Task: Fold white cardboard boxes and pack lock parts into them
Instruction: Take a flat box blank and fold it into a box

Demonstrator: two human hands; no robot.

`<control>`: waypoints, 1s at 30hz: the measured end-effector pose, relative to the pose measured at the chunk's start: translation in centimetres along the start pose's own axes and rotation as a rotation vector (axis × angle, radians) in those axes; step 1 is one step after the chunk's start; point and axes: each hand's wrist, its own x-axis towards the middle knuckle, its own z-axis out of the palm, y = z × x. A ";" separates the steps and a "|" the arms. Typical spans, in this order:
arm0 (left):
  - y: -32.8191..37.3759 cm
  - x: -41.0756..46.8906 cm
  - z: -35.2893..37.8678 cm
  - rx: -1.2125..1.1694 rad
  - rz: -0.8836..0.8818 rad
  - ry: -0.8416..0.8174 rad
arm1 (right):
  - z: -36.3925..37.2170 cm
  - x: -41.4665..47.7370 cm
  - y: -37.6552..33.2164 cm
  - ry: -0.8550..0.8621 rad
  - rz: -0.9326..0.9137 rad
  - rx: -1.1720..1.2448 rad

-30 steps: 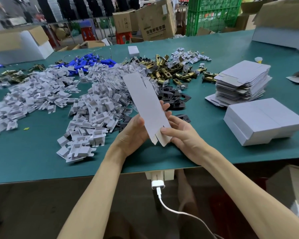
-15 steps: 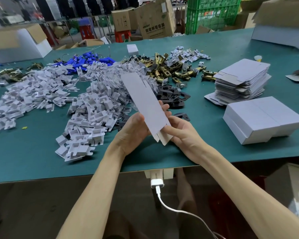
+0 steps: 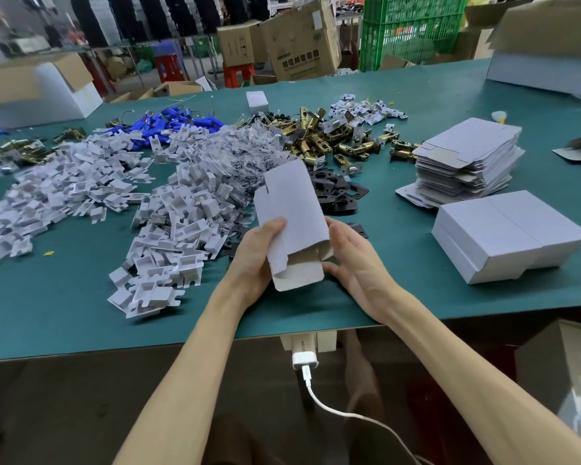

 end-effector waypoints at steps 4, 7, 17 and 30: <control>-0.3 -0.2 0.0 0.152 -0.023 -0.077 | -0.1 0.2 0.2 0.053 0.019 0.054; -0.4 -0.2 0.1 0.160 -0.032 -0.072 | -0.2 0.2 0.6 0.109 0.019 0.010; -0.5 -0.2 0.1 0.116 0.002 -0.067 | -0.3 0.2 -0.1 0.121 0.014 -0.126; -1.1 0.4 0.1 0.175 0.066 -0.128 | -1.3 1.2 -0.4 0.182 0.008 -0.170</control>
